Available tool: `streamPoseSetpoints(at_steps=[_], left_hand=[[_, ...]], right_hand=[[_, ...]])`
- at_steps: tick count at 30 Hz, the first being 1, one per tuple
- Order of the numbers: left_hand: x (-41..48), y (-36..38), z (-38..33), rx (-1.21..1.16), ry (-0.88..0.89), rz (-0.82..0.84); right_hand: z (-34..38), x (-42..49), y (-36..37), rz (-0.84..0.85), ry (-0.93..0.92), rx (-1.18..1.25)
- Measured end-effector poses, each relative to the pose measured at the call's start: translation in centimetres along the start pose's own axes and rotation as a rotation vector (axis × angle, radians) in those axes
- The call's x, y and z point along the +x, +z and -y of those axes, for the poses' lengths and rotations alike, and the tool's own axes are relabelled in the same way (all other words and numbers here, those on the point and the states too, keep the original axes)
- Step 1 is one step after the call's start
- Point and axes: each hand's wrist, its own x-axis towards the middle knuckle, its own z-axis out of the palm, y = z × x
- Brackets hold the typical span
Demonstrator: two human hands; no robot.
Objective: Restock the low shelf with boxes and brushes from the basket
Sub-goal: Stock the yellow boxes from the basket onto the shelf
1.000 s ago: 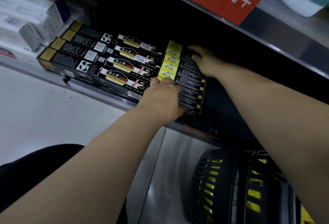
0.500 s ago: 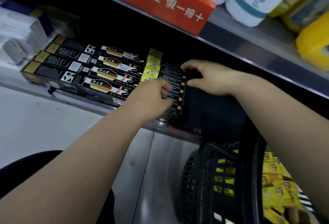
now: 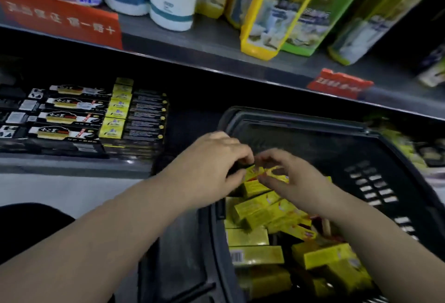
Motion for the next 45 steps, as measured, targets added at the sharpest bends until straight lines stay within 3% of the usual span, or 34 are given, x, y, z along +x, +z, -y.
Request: streamPoseSetpoints(at_steps=[10,15,24,27,33,36,40,45], left_hand=[[2.3,6.8,-6.0,0.056,0.061,0.394],[3.6,9.3,-6.8,-0.004,0.015,0.547],[4.6,11.3,-5.1,-0.055,-0.206,0.748],[4.8,11.2,-4.6,-0.062,-0.273,0.713],[4.8,10.8,-5.3,-0.185,-0.414,0.605],[4.7,10.1,-6.9,-0.457,-0.552,0.491],[3.5,9.8,-10.4,-1.031,-0.94,0.284],[1.7,9.6,-12.1,-1.273,-1.075,0.107]], right_hand=[[-13.2,-7.9,-0.1,0.4,0.376,-0.381],[-17.2,-9.2,0.5,0.639,0.519,-0.141],[-20.6,-9.5,-0.8,0.628,0.535,-0.121],[-19.7,-10.1,-1.9,0.564,0.493,-0.006],[-16.6,-11.6,-3.2,0.25,0.622,0.666],[-14.5,-11.3,-3.7,0.242,0.538,0.682],[-11.0,-11.1,-3.7,0.232,0.294,0.613],[-8.2,-11.5,-1.1,0.241,0.124,0.669]])
